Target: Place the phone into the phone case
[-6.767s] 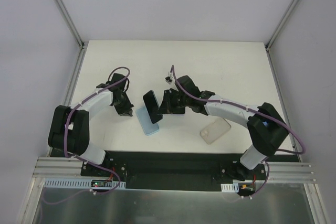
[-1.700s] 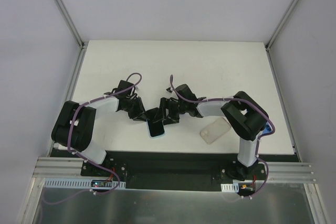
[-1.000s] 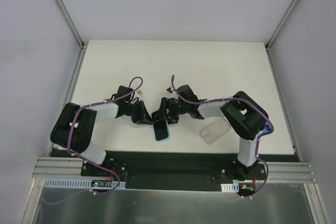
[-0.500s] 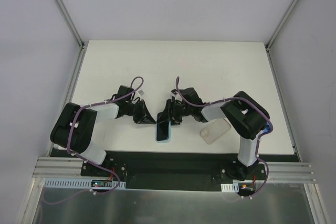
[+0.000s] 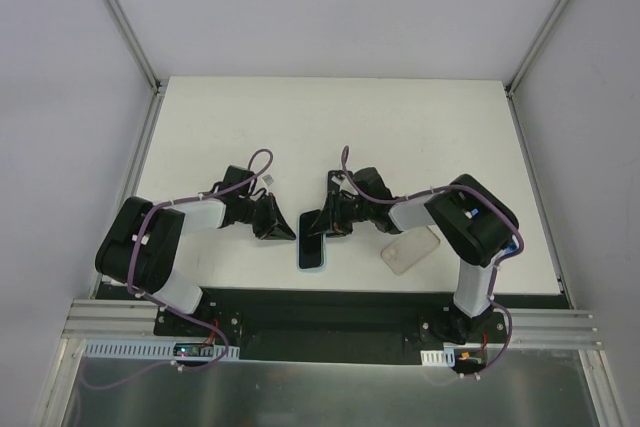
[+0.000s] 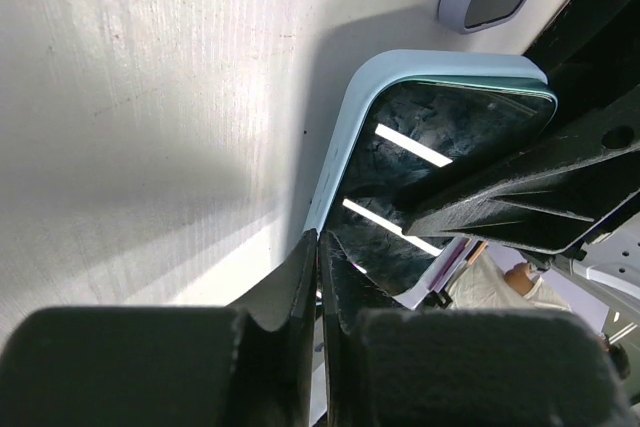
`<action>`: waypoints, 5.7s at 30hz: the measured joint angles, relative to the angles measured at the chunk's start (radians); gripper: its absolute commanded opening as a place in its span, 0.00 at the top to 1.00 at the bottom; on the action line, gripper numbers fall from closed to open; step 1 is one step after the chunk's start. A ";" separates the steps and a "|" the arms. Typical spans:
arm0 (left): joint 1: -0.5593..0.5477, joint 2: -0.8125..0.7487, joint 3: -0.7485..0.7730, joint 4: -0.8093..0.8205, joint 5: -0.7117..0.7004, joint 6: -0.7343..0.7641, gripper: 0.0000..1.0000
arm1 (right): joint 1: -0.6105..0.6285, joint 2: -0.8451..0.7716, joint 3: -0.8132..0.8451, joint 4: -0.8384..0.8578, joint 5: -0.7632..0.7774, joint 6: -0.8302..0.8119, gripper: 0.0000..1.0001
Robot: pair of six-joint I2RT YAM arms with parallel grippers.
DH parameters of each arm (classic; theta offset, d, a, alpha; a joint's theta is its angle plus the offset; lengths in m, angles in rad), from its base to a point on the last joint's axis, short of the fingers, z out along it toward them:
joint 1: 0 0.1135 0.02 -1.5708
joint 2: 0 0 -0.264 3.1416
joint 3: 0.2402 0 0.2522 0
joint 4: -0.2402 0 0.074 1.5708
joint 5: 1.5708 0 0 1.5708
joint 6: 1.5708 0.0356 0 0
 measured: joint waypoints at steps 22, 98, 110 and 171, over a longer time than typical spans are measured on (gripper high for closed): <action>0.003 -0.335 -0.011 -0.030 0.067 0.058 0.34 | -0.089 -0.283 0.001 -0.159 -0.078 -0.098 0.95; -0.116 -0.274 -0.066 0.723 0.415 -0.319 1.00 | -0.027 -0.746 -0.208 -0.164 -0.146 -0.044 0.57; -0.136 -0.288 -0.109 0.780 0.387 -0.345 1.00 | -0.031 -0.763 -0.205 -0.188 -0.106 -0.035 0.54; -0.275 -0.240 -0.134 0.965 0.447 -0.427 1.00 | -0.148 -0.734 0.000 -0.423 -0.157 -0.166 0.99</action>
